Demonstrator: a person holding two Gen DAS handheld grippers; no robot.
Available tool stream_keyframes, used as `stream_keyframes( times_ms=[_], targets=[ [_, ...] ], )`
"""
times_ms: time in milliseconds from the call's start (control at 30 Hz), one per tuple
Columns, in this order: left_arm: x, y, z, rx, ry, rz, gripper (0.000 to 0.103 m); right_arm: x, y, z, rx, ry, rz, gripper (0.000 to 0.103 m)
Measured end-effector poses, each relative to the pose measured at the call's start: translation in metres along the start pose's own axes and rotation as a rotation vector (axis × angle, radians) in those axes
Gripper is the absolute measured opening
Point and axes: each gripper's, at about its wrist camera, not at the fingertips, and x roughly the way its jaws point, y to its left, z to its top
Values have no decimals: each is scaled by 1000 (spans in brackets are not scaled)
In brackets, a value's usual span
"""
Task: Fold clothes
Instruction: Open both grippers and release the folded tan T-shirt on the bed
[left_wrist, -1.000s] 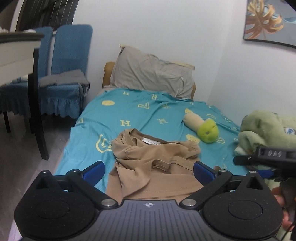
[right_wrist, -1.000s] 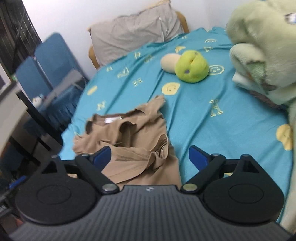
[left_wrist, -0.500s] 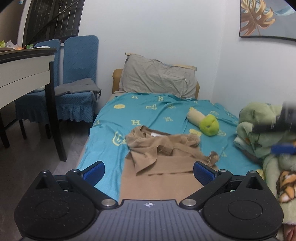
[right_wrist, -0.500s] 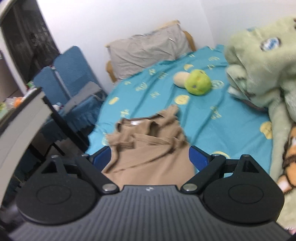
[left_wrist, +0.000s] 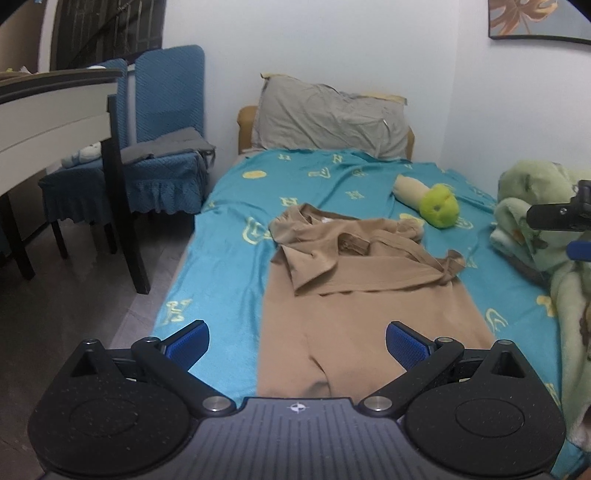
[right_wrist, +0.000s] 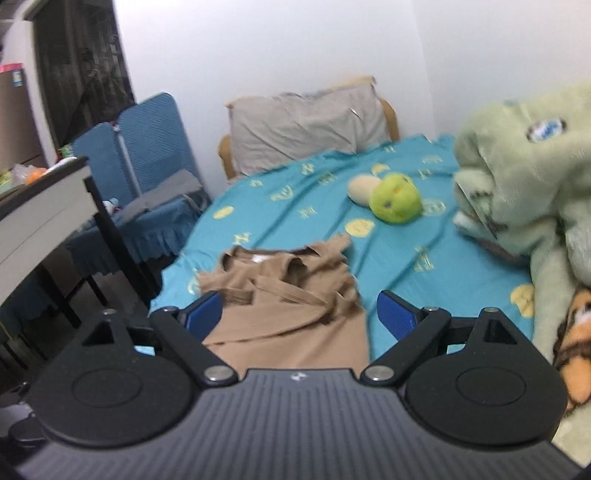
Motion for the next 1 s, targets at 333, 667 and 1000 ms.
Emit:
stream_keyframes(
  times_ms=[333, 667, 1000],
  targets=[
    [10, 0, 3, -59, 23, -80, 103, 8, -11, -16, -15, 50, -38, 92],
    [40, 13, -15, -147, 166, -58, 103, 16, -4, -23, -14, 86, -26, 92],
    [61, 19, -25, -312, 271, -150, 102, 21, -7, -22, 11, 98, -49, 92]
  ],
)
